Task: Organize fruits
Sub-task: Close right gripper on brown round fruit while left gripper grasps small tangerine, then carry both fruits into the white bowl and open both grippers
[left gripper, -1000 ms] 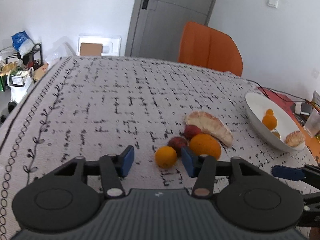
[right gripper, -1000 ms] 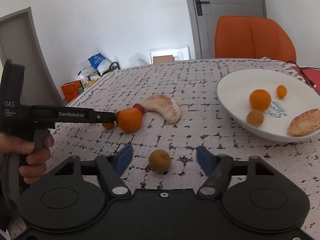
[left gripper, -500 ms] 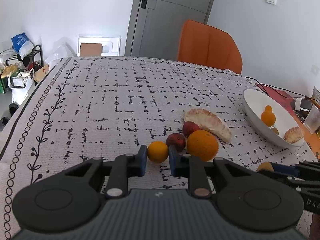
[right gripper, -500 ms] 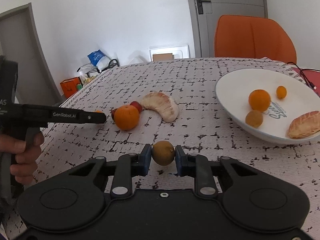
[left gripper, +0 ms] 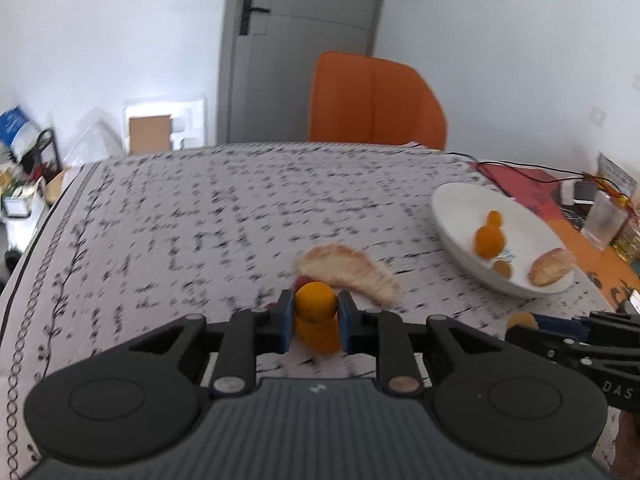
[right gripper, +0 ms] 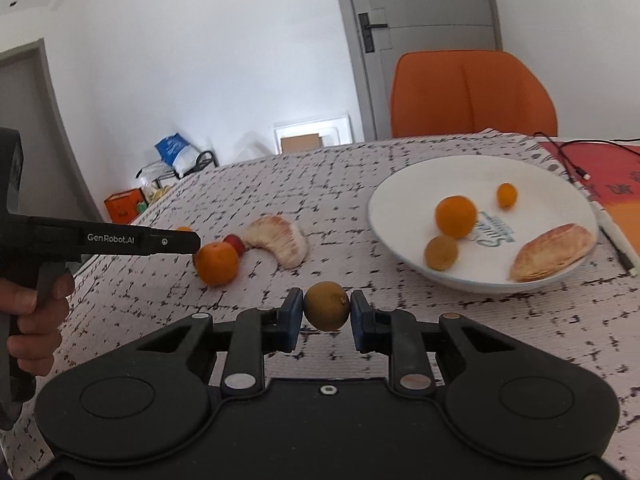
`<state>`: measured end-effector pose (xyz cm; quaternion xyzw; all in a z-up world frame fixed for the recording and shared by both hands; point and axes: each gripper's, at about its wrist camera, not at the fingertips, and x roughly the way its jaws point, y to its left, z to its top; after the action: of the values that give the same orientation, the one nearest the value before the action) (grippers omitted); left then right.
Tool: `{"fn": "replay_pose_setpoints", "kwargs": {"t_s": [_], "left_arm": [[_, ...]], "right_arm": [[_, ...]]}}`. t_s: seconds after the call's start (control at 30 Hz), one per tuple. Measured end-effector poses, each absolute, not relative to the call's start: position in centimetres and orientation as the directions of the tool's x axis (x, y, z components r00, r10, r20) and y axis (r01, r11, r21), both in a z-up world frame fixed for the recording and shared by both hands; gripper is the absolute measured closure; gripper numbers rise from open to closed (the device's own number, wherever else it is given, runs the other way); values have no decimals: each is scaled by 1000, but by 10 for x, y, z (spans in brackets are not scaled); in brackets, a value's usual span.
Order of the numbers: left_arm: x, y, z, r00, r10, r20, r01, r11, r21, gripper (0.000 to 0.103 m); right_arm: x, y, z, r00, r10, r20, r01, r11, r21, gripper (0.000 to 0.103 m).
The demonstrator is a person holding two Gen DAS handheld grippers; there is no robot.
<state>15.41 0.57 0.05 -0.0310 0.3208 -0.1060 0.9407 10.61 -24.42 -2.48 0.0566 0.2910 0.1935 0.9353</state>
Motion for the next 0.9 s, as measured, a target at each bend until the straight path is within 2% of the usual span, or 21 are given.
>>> {"fn": "replay_pose_setpoints", "kwargs": {"t_s": [0.47,0.9], "left_arm": [[157,-35,14,780,-235,-580,223,970,-94,82],[172,-80,24,783,-242,-573,251,966,-65,82]], "right_arm": [[106,-303,-10,810,323,-489,-228,942,245,79],[124,-330,-5,816,331,-474,-246,941,234,79]]}}
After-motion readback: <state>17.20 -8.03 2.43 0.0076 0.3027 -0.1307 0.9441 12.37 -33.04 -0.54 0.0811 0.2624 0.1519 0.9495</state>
